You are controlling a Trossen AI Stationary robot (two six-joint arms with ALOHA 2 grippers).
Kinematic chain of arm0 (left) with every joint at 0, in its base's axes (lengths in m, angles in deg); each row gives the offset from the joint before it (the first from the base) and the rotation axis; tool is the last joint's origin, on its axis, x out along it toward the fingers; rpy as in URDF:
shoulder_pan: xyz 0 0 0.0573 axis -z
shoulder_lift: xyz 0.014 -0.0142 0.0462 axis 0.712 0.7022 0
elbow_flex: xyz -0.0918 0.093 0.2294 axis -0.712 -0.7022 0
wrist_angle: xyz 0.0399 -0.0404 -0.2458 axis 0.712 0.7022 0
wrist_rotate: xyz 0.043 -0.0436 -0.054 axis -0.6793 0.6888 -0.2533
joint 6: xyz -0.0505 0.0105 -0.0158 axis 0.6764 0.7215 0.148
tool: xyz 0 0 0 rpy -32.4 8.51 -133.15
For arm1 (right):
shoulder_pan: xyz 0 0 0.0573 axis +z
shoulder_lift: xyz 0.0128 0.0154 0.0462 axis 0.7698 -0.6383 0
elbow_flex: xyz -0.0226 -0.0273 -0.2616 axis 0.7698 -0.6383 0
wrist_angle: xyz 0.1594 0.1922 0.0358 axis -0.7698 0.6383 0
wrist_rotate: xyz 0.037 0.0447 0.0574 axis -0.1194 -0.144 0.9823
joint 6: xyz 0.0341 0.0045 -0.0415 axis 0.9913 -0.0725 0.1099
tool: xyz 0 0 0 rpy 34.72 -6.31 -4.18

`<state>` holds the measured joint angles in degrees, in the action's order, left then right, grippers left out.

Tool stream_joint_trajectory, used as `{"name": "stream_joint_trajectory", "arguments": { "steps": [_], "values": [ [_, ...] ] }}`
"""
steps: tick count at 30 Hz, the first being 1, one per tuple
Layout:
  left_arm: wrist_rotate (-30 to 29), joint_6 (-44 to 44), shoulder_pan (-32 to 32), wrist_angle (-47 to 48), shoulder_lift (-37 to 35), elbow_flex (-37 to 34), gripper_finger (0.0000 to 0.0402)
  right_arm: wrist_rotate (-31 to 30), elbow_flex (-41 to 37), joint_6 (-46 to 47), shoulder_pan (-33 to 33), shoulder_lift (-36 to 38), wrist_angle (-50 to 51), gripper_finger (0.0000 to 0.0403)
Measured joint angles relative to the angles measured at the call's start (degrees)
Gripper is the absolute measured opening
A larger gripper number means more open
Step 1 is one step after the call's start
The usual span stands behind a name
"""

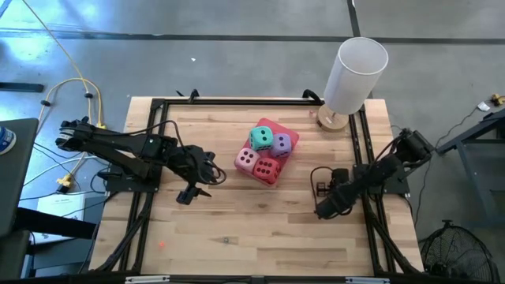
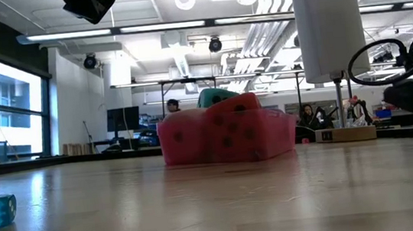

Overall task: Pick & Place Dice
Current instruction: Put the small green die into the red bin

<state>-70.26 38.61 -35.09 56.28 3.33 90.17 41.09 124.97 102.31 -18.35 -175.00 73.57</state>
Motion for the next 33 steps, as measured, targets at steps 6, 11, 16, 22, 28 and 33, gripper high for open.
{"name": "stream_joint_trajectory", "arguments": {
  "steps": [6,11,16,22,28,33],
  "values": [
    [1.11,0.37,0.00,0.03,0.00,-0.02,0.0218,-1.96,0.95,-3.38,1.05,-0.04,0.42,0.0035],
    [2.24,7.28,0.00,1.11,-0.01,-0.01,0.0218,-10.18,5.50,-9.62,1.00,2.16,-2.33,0.0035],
    [2.25,9.45,0.35,2.14,-0.02,-0.01,0.0218,-25.09,12.79,-19.80,-0.05,4.48,-1.60,0.0035],
    [2.25,10.08,2.91,-1.22,-0.02,-0.02,0.0218,-36.31,18.21,-43.11,-6.45,5.38,-7.31,0.0035],
    [1.81,11.41,7.32,-7.73,-0.02,-0.02,0.0218,-37.01,18.23,-69.42,-14.85,4.81,-23.89,0.0035],
    [-3.42,11.62,10.81,-12.29,-0.02,-0.02,0.0218,-34.49,18.24,-78.28,-18.55,3.85,-27.96,0.0035]
  ]
}}
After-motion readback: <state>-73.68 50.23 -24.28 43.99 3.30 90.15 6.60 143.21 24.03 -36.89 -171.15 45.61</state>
